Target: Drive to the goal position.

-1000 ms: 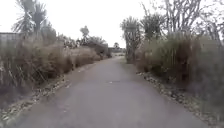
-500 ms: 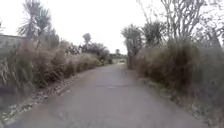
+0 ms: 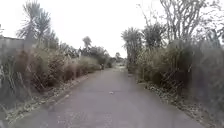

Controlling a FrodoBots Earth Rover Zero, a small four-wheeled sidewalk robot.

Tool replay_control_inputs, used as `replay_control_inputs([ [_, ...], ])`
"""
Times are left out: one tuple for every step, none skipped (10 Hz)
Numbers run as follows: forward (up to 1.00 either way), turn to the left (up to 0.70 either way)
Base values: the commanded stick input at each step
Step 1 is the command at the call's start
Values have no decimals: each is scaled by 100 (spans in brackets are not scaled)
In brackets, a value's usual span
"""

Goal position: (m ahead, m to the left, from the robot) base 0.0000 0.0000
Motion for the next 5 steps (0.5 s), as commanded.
replay_control_inputs([
  [0,0],
  [0,0],
  [0,0],
  [0,0],
  [0,0],
])
